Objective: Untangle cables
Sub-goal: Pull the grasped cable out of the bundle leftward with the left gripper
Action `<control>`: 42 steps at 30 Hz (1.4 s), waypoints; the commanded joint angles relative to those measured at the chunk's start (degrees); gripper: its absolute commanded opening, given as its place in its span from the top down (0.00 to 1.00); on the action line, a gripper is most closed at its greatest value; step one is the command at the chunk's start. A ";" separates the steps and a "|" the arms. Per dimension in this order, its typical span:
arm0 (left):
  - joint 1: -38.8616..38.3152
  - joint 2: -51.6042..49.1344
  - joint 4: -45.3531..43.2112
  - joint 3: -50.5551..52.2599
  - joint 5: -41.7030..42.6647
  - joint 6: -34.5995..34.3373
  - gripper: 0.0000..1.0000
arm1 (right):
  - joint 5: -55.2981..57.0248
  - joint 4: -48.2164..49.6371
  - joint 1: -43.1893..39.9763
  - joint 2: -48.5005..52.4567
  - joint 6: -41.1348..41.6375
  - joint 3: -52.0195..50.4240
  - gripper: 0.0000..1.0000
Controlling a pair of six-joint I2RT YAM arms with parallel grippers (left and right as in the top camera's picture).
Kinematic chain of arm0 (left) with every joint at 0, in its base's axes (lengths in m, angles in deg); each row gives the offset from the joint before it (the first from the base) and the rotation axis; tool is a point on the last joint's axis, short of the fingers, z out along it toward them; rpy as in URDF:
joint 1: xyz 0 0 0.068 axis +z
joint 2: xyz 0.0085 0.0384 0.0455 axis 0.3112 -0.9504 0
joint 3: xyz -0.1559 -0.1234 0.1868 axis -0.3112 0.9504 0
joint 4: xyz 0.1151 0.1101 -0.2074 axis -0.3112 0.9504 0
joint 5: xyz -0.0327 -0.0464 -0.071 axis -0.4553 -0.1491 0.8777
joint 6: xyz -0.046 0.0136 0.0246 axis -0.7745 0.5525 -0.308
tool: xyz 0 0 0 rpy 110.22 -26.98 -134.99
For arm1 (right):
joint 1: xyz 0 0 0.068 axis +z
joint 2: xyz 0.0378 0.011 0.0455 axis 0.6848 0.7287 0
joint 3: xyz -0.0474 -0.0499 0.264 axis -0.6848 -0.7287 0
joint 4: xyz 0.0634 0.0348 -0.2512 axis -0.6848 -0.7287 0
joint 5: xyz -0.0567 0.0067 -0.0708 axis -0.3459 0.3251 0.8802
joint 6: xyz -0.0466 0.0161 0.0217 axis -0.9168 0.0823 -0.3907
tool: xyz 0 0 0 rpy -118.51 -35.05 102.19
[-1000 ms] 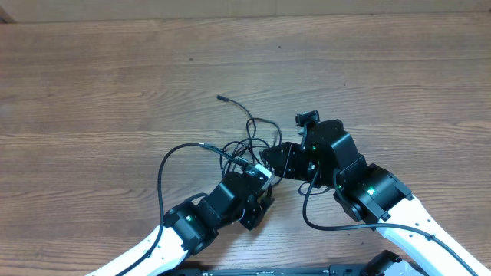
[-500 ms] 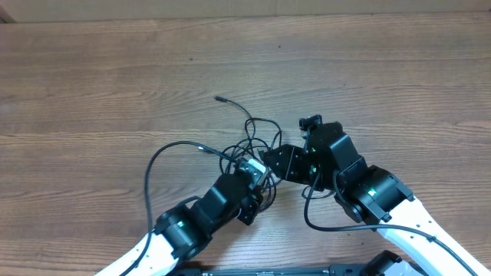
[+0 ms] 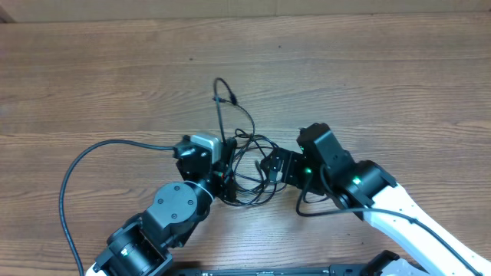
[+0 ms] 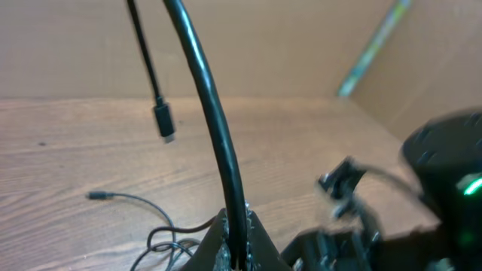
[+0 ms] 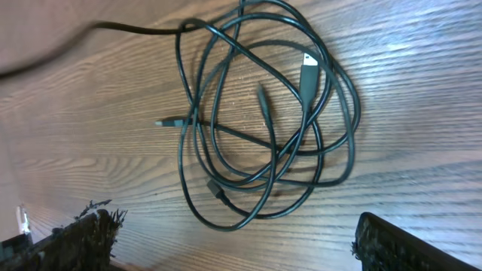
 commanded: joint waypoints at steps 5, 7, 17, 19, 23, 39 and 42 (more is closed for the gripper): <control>0.35 0.37 -7.69 -5.95 -6.88 -0.02 0.96 | -1.25 10.16 0.22 11.02 0.15 1.31 0.00; 0.35 0.37 -9.03 -8.04 -11.34 4.15 0.96 | -1.22 14.29 0.22 15.43 -0.04 1.31 0.00; 0.37 0.37 -19.23 -17.75 -38.21 32.26 0.96 | 5.05 19.52 0.15 29.20 2.60 1.31 0.05; 0.72 0.37 -26.69 -18.29 -41.94 38.42 0.96 | 9.01 16.68 0.15 29.94 6.75 1.31 0.05; 4.35 0.35 -36.41 -18.29 -43.98 46.66 0.96 | 10.12 13.25 -2.38 29.94 9.27 1.31 0.05; 30.40 -7.93 -31.78 -18.29 -45.88 37.46 0.95 | 12.46 -0.13 -26.21 29.94 3.78 1.31 0.00; 33.07 -12.61 -29.81 -18.29 -45.83 35.67 0.96 | 12.22 -0.66 -26.03 29.94 2.51 1.31 0.00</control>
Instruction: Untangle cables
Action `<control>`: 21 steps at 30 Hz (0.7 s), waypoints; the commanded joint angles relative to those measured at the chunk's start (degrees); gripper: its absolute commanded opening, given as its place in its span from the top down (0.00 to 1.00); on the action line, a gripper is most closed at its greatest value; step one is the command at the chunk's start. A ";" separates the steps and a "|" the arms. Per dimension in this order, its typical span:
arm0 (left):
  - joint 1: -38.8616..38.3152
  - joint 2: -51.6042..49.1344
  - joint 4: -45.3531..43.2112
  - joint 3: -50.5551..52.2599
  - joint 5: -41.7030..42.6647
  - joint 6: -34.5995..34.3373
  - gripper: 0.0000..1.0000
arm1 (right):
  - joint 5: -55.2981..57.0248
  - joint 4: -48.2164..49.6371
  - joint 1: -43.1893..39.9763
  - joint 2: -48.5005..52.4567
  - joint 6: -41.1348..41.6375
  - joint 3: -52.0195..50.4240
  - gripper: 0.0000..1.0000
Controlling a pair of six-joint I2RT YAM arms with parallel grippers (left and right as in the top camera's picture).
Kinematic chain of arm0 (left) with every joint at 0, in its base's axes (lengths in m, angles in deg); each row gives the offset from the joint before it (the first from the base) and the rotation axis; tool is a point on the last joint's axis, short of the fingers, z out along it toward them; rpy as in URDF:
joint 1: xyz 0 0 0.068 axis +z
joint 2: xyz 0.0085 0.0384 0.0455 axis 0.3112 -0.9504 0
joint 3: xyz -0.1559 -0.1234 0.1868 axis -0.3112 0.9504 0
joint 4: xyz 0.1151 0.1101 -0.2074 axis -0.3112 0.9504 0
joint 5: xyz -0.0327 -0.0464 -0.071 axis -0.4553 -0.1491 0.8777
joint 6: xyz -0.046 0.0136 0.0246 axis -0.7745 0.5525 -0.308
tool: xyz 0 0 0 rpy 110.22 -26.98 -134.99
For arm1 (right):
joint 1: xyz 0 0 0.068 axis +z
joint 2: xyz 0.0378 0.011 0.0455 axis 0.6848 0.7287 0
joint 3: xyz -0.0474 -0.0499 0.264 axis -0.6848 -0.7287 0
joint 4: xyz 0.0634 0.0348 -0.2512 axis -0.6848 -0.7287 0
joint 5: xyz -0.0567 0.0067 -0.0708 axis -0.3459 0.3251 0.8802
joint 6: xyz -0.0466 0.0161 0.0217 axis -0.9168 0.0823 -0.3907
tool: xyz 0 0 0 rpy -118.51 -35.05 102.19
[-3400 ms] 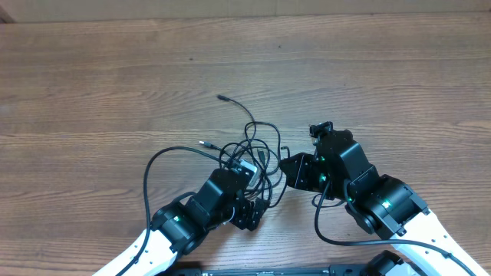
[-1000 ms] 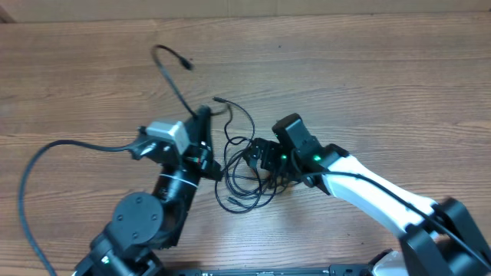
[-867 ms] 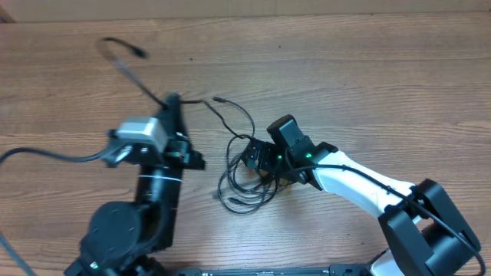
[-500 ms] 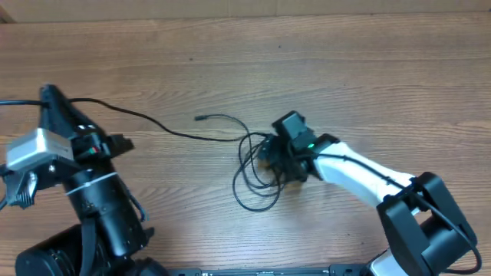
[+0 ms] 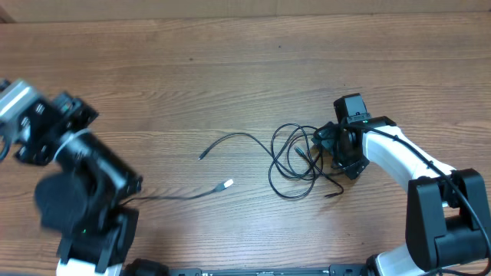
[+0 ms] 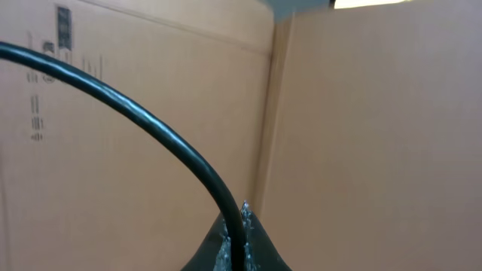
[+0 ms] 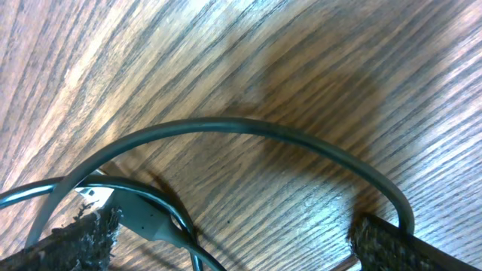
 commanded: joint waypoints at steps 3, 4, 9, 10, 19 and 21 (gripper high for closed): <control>3.32 -9.62 4.02 -1.14 -0.35 -5.16 0.96 | 2.14 -1.31 -0.17 2.93 -1.70 -2.73 0.00; 3.21 -12.48 7.08 -1.14 -0.28 -6.19 0.96 | 2.03 -1.51 -0.13 2.93 -1.70 -2.73 0.00; 3.23 -20.61 27.74 -1.14 -0.07 -27.76 0.96 | 1.99 -1.53 -0.07 2.93 -1.70 -2.73 0.00; 3.28 -21.97 36.52 -1.14 3.26 -38.40 0.96 | 1.99 -1.70 -0.07 2.93 -1.73 -2.73 0.00; 3.26 -22.69 64.63 -1.14 42.18 -67.65 0.96 | 1.99 -1.73 -0.02 2.93 -1.70 -2.73 0.00; 3.26 -22.71 67.69 -1.14 51.67 -68.22 0.96 | 1.99 -1.90 0.20 2.93 -1.70 -2.73 0.00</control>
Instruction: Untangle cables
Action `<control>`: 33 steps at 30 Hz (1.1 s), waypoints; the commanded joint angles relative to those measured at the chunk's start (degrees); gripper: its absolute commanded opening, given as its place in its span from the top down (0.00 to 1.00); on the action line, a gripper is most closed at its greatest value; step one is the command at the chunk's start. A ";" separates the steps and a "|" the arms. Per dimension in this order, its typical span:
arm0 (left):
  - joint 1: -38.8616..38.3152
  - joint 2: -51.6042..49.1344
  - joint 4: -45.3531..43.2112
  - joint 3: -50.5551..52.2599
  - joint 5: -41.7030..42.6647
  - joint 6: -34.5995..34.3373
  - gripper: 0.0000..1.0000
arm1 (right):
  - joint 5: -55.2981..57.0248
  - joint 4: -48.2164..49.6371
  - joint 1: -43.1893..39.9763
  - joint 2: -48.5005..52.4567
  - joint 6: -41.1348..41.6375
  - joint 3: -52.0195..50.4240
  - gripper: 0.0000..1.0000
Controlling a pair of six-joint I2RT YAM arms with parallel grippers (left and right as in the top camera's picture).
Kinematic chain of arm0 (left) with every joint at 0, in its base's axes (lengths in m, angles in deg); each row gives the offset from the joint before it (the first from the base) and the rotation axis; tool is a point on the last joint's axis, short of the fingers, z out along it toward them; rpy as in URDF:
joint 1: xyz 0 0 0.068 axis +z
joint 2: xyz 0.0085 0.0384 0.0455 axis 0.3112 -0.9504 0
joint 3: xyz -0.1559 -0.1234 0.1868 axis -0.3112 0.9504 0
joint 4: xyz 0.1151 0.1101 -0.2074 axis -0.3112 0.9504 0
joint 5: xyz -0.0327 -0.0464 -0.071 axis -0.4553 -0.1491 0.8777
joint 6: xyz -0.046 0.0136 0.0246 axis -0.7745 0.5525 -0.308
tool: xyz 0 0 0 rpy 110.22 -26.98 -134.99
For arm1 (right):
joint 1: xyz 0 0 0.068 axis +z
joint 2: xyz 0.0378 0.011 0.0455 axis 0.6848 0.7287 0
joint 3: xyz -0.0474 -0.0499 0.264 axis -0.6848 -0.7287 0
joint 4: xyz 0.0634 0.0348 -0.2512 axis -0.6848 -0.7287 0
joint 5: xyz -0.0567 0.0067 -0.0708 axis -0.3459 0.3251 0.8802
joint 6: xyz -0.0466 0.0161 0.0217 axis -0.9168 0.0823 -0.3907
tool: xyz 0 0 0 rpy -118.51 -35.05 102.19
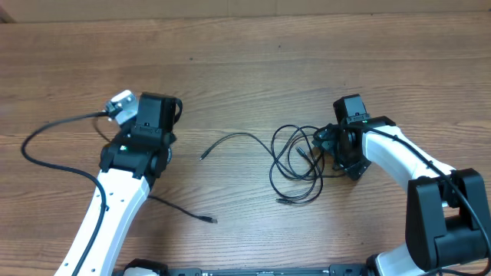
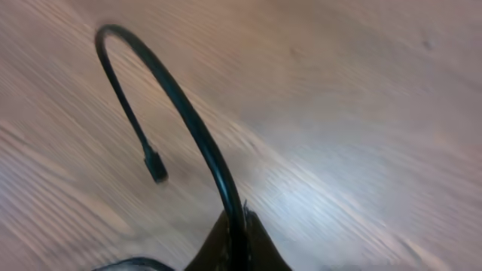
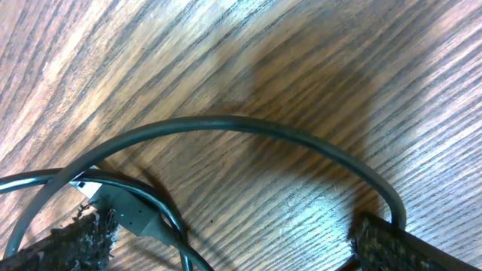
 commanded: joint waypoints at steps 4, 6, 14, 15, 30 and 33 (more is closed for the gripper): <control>0.26 0.13 11.13 -0.61 24.46 -11.17 0.95 | 0.83 -0.55 0.33 2.93 -0.22 -2.71 0.00; 0.26 0.02 19.96 -0.07 23.58 -24.33 0.96 | 0.81 -0.57 0.33 2.93 -0.22 -2.73 0.00; 0.24 0.02 15.02 11.91 31.01 -36.15 0.96 | 0.83 -0.55 0.33 2.93 -0.22 -2.73 0.00; 0.24 0.02 11.54 14.27 32.06 -36.17 0.96 | 0.83 -0.55 0.33 2.93 -0.22 -2.75 0.00; 0.20 0.02 1.97 29.14 37.99 -42.03 0.83 | 0.83 0.09 0.33 2.93 -0.24 -2.75 0.00; 0.20 0.02 1.99 29.35 37.94 -41.92 0.71 | 0.83 0.09 0.33 2.93 -0.24 -2.75 0.00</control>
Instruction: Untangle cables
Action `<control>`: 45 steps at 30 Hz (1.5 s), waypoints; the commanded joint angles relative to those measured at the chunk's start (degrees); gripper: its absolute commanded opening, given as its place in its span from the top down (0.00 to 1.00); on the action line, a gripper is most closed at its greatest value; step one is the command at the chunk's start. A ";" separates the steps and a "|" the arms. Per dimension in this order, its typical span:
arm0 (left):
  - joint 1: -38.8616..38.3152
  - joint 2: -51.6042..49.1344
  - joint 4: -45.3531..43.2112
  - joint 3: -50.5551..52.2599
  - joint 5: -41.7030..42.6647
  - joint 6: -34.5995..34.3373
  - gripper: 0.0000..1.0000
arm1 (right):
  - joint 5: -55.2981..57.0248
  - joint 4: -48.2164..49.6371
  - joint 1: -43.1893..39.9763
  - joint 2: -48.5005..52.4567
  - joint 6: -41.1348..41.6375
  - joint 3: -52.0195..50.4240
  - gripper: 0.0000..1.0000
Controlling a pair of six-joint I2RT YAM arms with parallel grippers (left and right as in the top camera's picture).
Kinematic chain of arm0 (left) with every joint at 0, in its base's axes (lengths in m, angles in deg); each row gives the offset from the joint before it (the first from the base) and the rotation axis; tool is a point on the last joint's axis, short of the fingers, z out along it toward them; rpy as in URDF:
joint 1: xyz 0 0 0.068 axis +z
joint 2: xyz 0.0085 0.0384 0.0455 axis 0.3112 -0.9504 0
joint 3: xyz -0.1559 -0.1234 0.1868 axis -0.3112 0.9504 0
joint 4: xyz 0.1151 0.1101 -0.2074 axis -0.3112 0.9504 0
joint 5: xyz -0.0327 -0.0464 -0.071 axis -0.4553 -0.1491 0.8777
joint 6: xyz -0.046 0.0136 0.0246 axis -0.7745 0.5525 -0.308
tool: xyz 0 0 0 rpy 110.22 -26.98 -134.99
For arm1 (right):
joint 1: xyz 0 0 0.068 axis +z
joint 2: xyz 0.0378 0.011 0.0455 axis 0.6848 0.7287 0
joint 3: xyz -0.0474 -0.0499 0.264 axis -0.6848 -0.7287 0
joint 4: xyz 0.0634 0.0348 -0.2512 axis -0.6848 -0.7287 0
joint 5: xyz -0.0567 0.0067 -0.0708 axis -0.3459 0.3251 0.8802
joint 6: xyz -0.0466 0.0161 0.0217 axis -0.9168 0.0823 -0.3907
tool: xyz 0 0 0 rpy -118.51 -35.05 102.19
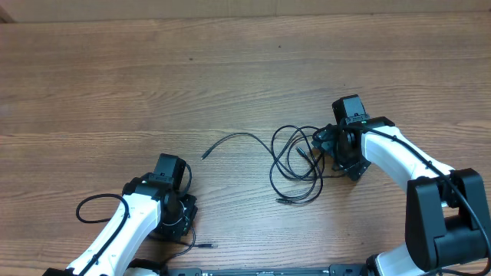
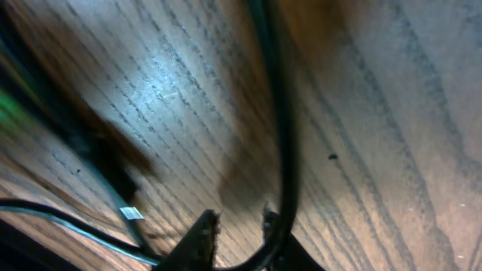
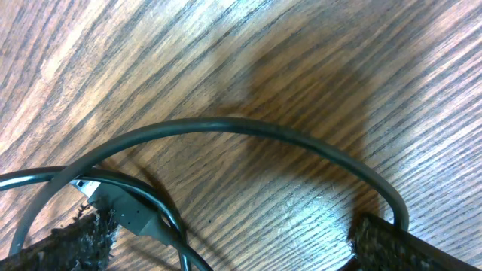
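A tangle of thin black cables (image 1: 295,165) lies right of the table's middle. My right gripper (image 1: 334,149) is down at its right edge and stands open. Its fingers straddle a cable loop (image 3: 248,128) beside a grey plug (image 3: 132,214), with the right gripper (image 3: 233,233) close to the wood. My left gripper (image 1: 175,211) is low at the front left. The left gripper (image 2: 237,218) has its jaws slightly parted, and the thick black cable (image 2: 285,135) runs past its right finger, not between the two. That cable loops left (image 1: 84,205).
One thin cable (image 1: 234,138) lies by itself left of the tangle. The thick cable's plug end (image 1: 205,246) rests near the table's front edge. Cardboard walls (image 1: 245,8) stand along the back.
My left gripper was shut on the thick cable at mid-left. It is now low at the front left, jaws parted, with the cable beside them. The right gripper has not moved.
My left gripper was shut on the thick cable at the tangle, with the right gripper open above. Then the left was far left with the cable drawn out and the right down at the tangle's right edge. Now the thick cable lies apart at the front left, released.
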 commanded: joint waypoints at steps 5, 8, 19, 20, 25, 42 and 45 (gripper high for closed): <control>0.24 0.02 -2.51 0.39 -5.44 1.05 0.96 | 0.52 -0.04 -0.07 2.93 -0.24 -2.67 0.00; 0.24 0.02 -5.20 0.39 -5.09 5.07 0.96 | 0.55 -0.04 -0.07 2.93 -0.24 -2.67 0.00; 15.13 0.02 -15.72 -18.64 -17.40 22.53 0.96 | 0.72 0.37 -0.07 2.99 -1.73 -3.04 0.00; 20.37 -0.22 -17.03 -27.28 -18.10 27.91 0.96 | 0.72 0.39 -0.07 2.99 -1.73 -3.17 0.00; 35.71 -6.40 -11.80 -57.05 -19.32 39.58 0.96 | 0.70 0.44 -0.07 2.99 -1.70 -3.17 0.00; 49.03 -22.71 -0.96 -84.13 -40.13 41.22 0.96 | 0.52 0.42 -0.07 2.99 -1.70 -3.17 0.00; 49.11 -25.81 -1.57 -84.13 -43.76 39.95 0.96 | -4.00 2.45 -0.07 2.99 -1.09 -3.17 0.00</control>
